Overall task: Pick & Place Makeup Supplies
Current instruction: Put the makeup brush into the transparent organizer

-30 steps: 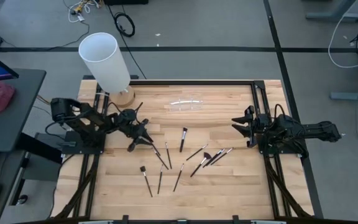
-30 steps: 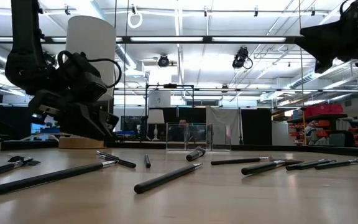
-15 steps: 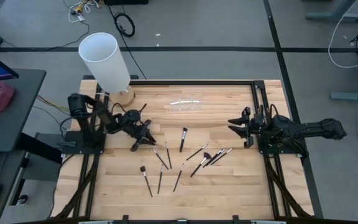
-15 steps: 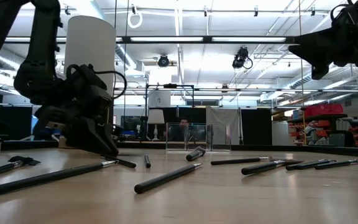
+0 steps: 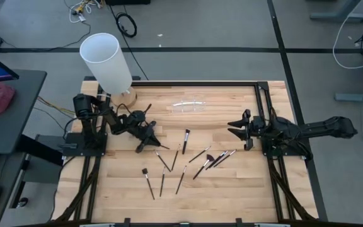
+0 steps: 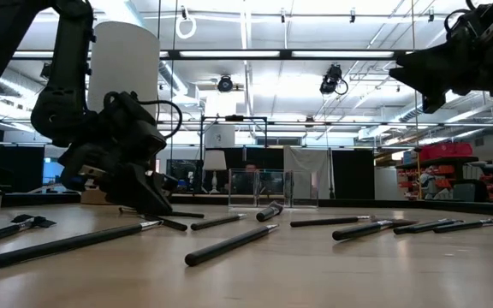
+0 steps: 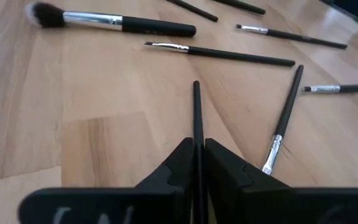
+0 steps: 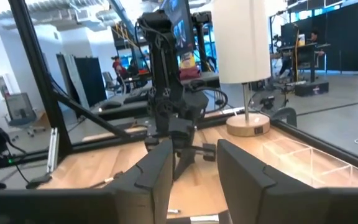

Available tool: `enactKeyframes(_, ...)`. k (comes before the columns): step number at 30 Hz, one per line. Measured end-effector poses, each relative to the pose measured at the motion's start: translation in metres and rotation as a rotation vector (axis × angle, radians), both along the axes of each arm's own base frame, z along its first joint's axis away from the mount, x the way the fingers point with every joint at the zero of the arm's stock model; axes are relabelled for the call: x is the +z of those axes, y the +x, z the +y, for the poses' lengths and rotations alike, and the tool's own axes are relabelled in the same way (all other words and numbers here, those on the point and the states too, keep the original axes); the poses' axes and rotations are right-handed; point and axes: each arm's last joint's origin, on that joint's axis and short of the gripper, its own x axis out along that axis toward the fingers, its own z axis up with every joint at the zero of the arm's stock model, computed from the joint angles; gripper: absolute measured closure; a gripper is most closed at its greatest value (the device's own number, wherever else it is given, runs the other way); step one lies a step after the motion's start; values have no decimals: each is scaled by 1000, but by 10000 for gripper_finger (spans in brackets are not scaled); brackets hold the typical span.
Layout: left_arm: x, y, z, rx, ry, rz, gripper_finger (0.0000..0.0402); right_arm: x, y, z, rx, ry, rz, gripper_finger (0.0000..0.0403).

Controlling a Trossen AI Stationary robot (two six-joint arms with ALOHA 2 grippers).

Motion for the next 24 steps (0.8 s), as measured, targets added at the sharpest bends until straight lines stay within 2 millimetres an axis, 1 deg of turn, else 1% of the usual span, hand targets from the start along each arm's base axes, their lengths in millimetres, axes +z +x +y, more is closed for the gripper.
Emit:
enactKeyframes(4,0,0,0,21,-21,5,388,-5,6,0,0,6,45,273)
enactKeyframes(8,3,5,2,69,-28,-21,385,-9,16,1,0,9,59,273)
enactKeyframes(12,8,20,2,108,-23,-26,369,-12,33,2,0,7,136,273)
enactKeyframes(15,11,35,1,97,-21,-11,373,-9,55,3,-1,5,216,273)
enactKeyframes(20,17,55,-2,89,0,-16,386,-7,102,5,-2,-4,339,273)
enactKeyframes(24,21,66,-3,158,36,-23,377,-20,138,5,-9,-13,512,273)
